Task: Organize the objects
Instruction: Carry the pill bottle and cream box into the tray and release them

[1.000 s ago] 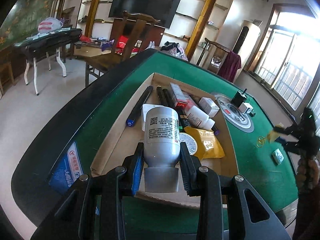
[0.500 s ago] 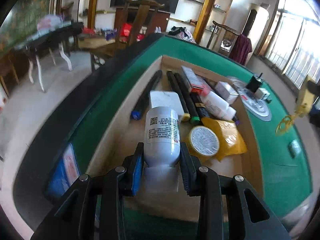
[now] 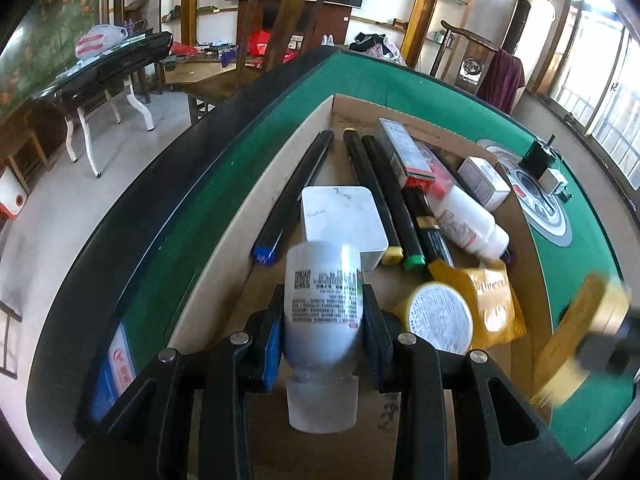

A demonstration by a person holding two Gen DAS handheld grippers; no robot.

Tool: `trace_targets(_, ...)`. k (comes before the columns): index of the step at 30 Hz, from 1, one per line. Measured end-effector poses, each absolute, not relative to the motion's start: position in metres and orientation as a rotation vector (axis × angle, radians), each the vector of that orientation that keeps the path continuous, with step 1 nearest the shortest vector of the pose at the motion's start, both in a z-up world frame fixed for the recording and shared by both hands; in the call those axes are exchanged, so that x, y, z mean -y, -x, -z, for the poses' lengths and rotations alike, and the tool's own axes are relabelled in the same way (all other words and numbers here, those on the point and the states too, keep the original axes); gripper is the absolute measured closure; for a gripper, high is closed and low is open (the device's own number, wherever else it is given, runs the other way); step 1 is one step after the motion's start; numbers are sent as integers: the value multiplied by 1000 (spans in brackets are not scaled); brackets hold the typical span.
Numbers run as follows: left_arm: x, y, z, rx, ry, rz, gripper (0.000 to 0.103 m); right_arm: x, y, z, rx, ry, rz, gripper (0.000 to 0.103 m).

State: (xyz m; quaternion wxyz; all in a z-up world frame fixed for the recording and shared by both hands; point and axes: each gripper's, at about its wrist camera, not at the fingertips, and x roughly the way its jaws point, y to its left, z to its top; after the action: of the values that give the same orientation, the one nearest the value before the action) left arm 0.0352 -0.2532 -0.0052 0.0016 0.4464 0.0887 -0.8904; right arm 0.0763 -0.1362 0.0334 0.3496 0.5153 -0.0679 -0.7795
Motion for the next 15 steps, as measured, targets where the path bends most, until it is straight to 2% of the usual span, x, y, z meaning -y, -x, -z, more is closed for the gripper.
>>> trace_targets(9,267,-52,-3,-506,-1324,2815,72,173,-77,-8,-93,-1404,2022,57)
trace_targets(11,270,-62,-13,-517,-1267,2838,65,177,-75,-5,-120,-1411,2021,57)
trace_targets(13,274,-69,-22,-555,-1214,2855,48,180,-75,-3,-152,-1413,2026,57)
trace_targets(15,280,-77,-31,-604,-1154,2862,44,185,-73,-2,-183,-1422,2027,57)
